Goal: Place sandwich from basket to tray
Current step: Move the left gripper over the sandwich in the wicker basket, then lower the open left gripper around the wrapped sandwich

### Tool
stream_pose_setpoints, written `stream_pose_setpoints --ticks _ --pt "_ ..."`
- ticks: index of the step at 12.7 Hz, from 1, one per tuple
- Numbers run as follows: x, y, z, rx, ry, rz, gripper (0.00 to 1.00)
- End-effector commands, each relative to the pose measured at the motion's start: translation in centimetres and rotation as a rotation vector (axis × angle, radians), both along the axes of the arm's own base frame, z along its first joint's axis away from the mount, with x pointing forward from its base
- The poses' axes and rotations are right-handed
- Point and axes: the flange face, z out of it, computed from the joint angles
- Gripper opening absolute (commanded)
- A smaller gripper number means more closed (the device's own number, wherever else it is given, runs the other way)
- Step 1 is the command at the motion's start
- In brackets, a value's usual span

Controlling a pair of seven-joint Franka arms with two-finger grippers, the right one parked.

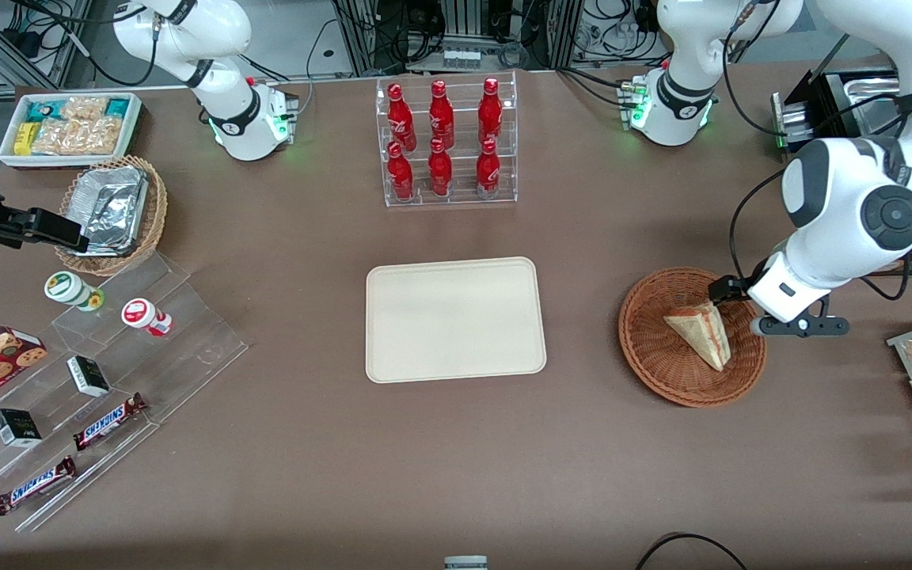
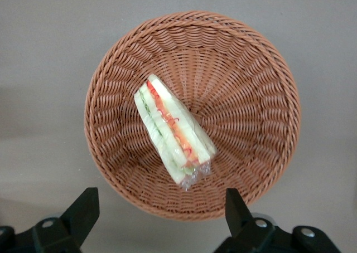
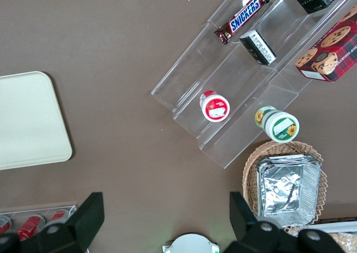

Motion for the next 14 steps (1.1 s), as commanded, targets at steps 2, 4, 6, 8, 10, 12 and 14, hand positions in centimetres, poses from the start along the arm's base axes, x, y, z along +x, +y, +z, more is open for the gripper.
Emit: stream_pose_setpoints --ticks 2,4,6,8,10,12,14 --pt "-0.4 -0.1 -1.0 0.008 -0.045 0.148 1.00" --pt "-0.3 -0.3 -1.6 0.011 -0.050 0.278 1.00" --pt "-0.3 -0.4 -2.2 0.010 -0.063 0.409 1.00" --pt "-0.7 -0.9 -3.1 0.007 -0.074 0.510 1.00" --pt "-1.1 -1.8 -4.2 -0.012 -0.078 0.612 1.00" --pt "-1.3 -2.5 -5.2 -0.012 -0.078 0.646 1.00" --pt "-1.4 -3.1 -6.1 -0.009 -0.071 0.634 1.00"
